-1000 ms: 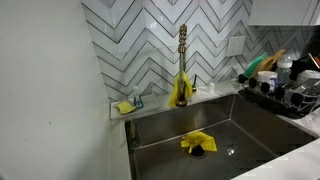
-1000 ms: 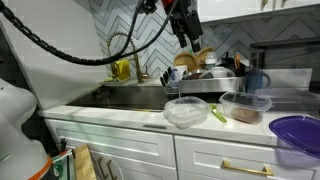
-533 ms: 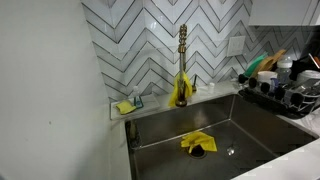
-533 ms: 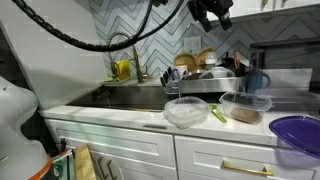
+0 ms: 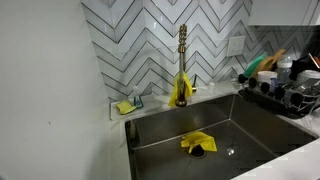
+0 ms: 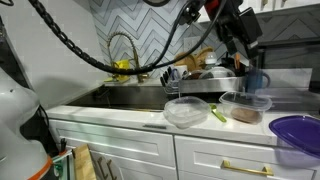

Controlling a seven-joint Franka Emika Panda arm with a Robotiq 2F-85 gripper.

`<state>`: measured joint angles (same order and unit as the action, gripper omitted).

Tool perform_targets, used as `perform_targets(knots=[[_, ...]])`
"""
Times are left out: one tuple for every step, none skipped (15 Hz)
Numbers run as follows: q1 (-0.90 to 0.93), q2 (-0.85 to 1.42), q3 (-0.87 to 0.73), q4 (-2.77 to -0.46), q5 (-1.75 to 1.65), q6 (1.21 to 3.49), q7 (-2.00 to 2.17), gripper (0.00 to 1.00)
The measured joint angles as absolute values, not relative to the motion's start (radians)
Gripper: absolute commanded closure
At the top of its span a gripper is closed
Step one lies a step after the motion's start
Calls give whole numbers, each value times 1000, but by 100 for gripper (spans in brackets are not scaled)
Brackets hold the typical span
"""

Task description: Move both of the lunchboxes to the sink at once

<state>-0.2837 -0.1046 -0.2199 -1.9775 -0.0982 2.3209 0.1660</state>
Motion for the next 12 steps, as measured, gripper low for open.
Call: perform_targets(knots=[[-284,-91,-221,-1971,-98,2322,169,0],[-283,-84,-221,-1965,-98,2322,171,0],[-283,-82,-221,-1962,-97,2322,171,0],[-283,-83,-221,-1961,-97,2322,171,0],[-283,-84,-221,-1961,-97,2322,171,0],[-283,-84,-221,-1960,-97,2322,172,0],[-283,-84,-221,-1959,-97,2322,172,0],[-283,-84,-221,-1959,-97,2322,172,0],[-283,-84,-221,-1959,-97,2322,172,0],[-283,-84,-221,-1958,-97,2322,172,0],[-283,-84,-221,-1958,-97,2322,172,0],[-283,-84,-221,-1958,-97,2322,172,0]])
